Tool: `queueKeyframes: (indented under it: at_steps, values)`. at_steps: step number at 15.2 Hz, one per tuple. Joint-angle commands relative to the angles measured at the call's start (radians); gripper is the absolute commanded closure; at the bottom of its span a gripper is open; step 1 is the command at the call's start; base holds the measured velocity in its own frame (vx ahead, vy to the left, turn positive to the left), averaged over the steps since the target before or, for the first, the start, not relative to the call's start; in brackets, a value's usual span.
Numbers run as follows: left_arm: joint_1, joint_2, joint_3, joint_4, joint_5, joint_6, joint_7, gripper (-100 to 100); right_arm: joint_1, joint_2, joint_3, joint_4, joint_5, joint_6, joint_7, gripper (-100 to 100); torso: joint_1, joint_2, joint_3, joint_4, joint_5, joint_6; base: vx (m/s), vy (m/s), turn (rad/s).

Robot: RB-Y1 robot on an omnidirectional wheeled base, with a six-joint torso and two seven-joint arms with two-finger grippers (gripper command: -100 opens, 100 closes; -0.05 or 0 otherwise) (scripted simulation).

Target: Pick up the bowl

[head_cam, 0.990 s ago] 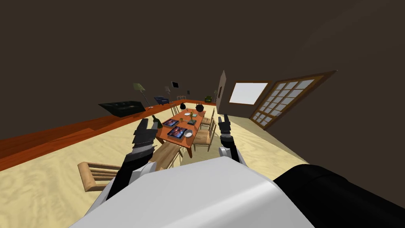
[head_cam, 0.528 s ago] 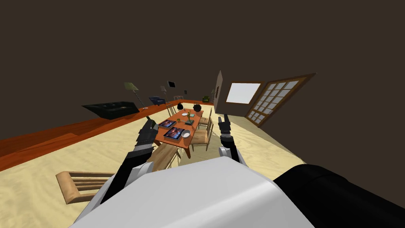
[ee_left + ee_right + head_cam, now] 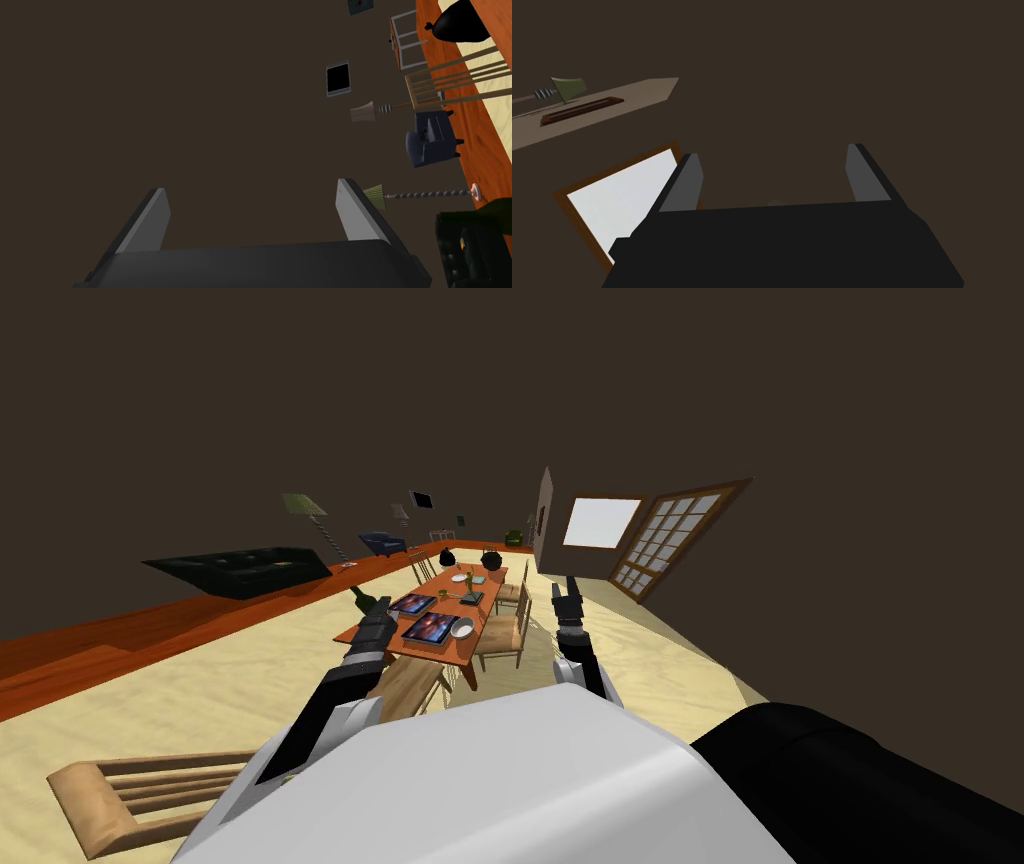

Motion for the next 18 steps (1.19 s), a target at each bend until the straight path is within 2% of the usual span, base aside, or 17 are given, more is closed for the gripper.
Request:
queueKeyframes:
  at_steps: [1,2,3,5,6,8,9,11,12,14,15,17,18]
  values:
    - [-0.013,0.009,0.016,0.018,0.008,0.050,-0.005,-100,0.000,0.000,0.000,0.000,0.000,0.000,0.000,0,0.000,0.000,0.000,0.000,0.000,0.000,-0.003,-0.028,-0.128]
    - [-0.013,0.009,0.016,0.018,0.008,0.053,-0.005,-100,0.000,0.000,0.000,0.000,0.000,0.000,0.000,0,0.000,0.000,0.000,0.000,0.000,0.000,-0.005,-0.017,-0.045]
    - [-0.022,0.015,0.032,0.037,0.016,0.085,-0.014,-100,0.000,0.000,0.000,0.000,0.000,0.000,0.000,0,0.001,0.000,0.000,0.000,0.000,0.000,-0.005,-0.025,-0.136]
    - [-0.022,0.015,0.032,0.037,0.016,0.108,-0.014,-100,0.000,0.000,0.000,0.000,0.000,0.000,0.000,0,0.000,0.000,0.000,0.000,0.000,0.000,-0.004,-0.023,-0.086]
    - [-0.032,0.019,0.048,0.057,0.024,0.145,-0.023,-100,0.000,0.000,0.000,0.000,0.000,0.000,0.000,0,0.000,0.000,0.000,0.000,0.000,0.000,-0.003,-0.023,-0.096]
    - [-0.032,0.019,0.048,0.057,0.024,0.164,-0.023,-100,0.000,0.000,0.000,0.000,0.000,0.000,0.000,0,0.000,0.000,0.000,0.000,0.000,0.000,-0.002,-0.022,-0.101]
    - [-0.042,0.022,0.066,0.078,0.032,0.197,-0.033,-100,0.000,0.000,0.000,0.000,0.000,0.000,0.000,0,0.001,0.000,0.000,0.000,0.000,0.000,0.002,-0.025,-0.136]
    - [-0.042,0.022,0.066,0.078,0.032,0.222,-0.033,-100,0.000,0.000,0.000,0.000,0.000,0.000,0.000,0,0.000,0.000,0.000,0.000,0.000,0.000,0.004,-0.023,-0.098]
    - [-0.052,0.025,0.083,0.099,0.041,0.252,-0.043,-100,0.000,0.000,0.000,0.000,0.000,0.000,0.000,0,0.001,0.000,0.000,0.000,0.000,0.000,0.005,-0.024,-0.117]
    - [-0.052,0.025,0.083,0.099,0.041,0.282,-0.043,-100,0.000,0.000,0.000,0.000,0.000,0.000,0.000,0,0.000,0.000,0.000,0.000,0.000,0.000,0.002,-0.022,-0.096]
    - [-0.062,0.027,0.101,0.121,0.050,0.309,-0.054,-100,0.000,0.000,0.000,0.000,0.000,0.000,0.000,0,0.001,0.000,0.000,0.000,0.000,0.000,0.001,-0.021,-0.132]
    - [-0.062,0.027,0.101,0.121,0.050,0.343,-0.054,-100,0.000,0.000,0.000,0.000,0.000,0.000,0.000,0,0.001,0.000,0.000,0.000,0.000,0.000,0.004,-0.019,-0.107]
    - [-0.073,0.028,0.119,0.143,0.059,0.370,-0.064,-100,0.000,0.000,0.000,0.000,0.000,0.000,0.000,0,0.001,0.000,0.000,0.000,0.000,0.000,0.009,-0.021,-0.137]
